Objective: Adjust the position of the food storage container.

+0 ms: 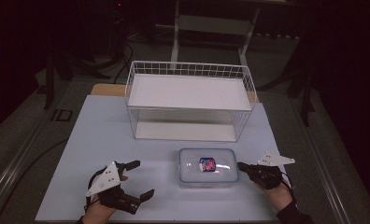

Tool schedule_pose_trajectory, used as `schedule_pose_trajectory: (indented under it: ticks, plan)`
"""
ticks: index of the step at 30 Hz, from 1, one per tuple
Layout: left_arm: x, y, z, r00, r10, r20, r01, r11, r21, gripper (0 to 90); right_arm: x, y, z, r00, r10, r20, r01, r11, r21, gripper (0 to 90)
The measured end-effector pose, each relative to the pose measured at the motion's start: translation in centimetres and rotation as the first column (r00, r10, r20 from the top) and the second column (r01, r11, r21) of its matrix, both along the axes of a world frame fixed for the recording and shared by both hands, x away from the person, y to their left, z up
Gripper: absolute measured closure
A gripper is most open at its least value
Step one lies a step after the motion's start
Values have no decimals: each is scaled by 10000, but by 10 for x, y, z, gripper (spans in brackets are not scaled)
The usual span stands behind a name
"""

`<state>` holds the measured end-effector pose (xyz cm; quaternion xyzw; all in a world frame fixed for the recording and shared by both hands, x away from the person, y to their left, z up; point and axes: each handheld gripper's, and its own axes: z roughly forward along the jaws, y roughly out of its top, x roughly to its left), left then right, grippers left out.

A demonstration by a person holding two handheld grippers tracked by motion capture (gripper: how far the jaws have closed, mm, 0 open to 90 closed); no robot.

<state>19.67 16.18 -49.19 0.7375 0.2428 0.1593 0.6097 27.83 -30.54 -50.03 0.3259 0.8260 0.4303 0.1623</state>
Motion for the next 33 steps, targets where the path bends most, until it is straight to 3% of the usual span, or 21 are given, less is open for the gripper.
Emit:
schedule_pose_trajectory:
  ticks: [7, 22, 31, 33]
  plan:
    - [0, 2, 0, 9999, 151, 7, -151, 9999, -54, 0, 2, 17, -1, 9992, 385, -63, -385, 9993, 35, 900]
    - [2, -2, -3, 9999, -142, 68, 143, 9999, -85, 0, 8, 46, -1, 9946, 1027, -156, -1026, 9947, 47, 900]
    - [2, -2, -3, 9999, -146, -51, 144, 9996, -223, 0, 10, 55, 1, 9922, 1236, -141, -1234, 9922, 168, 900]
    - [4, -2, -3, 9998, -25, -192, 20, 9996, -274, 0, 7, 51, 8, 9927, 1204, 80, -1206, 9923, 290, 877]
